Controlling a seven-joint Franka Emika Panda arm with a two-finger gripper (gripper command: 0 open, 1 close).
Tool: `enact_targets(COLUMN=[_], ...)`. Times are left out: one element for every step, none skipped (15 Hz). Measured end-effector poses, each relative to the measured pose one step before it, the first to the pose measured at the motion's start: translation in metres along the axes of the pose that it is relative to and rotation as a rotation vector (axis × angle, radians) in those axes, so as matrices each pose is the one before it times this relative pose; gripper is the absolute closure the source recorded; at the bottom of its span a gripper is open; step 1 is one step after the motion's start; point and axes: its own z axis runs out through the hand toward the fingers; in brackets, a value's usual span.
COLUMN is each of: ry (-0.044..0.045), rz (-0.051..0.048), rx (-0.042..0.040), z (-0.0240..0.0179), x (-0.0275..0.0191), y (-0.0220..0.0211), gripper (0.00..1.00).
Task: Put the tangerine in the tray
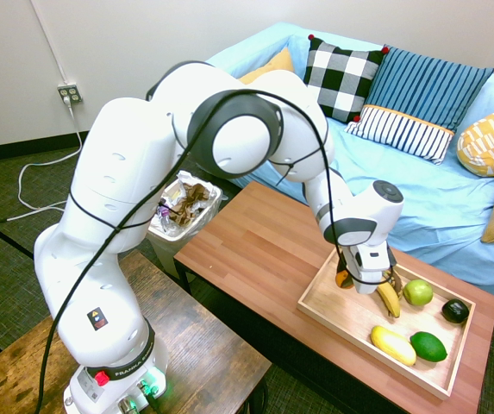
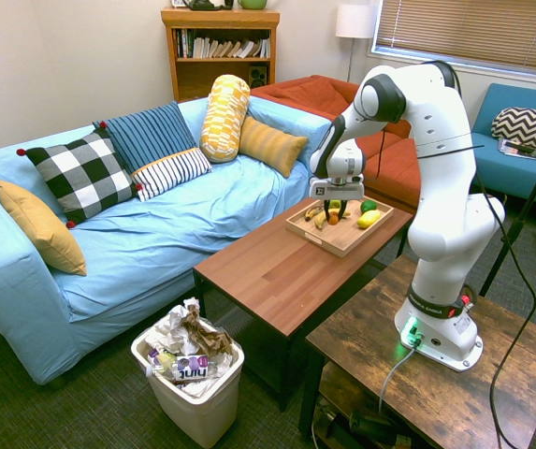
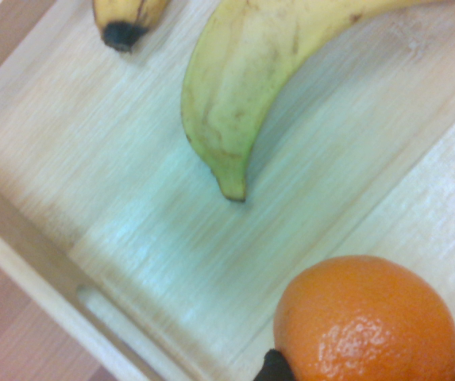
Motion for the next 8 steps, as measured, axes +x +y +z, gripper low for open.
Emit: enact_targets(ry=[-0.00720, -0.00649, -0.00977, -0.00701, -0.00591, -0.00493, -0.00383, -0.00348], rz=[0.00301, 0.00059, -0.00057, -0.00197, -0.00194, -0.00396, -0.00741, -0.00804], rx=[-0.00565, -0.00616, -0.00429, -0.00514, -0.00409, -0.00321, -0.00409, -0.00125], z=[0.00880, 0.00656, 0.00543, 0.00534, 0.00404, 0.00427, 0.00454, 0.00308], x=[0.00404, 0.00302, 0.00222, 0.00215, 0.00229, 0.00125, -0.00032, -0.00094], y=[-0.00514, -0.00404, -0.00258, -0.00068, -0.00042, -0.00025, -0.00028, -0.00083], gripper=[1.00, 1.00, 1.00, 1.00, 1.00, 0.00, 0.00, 0.00])
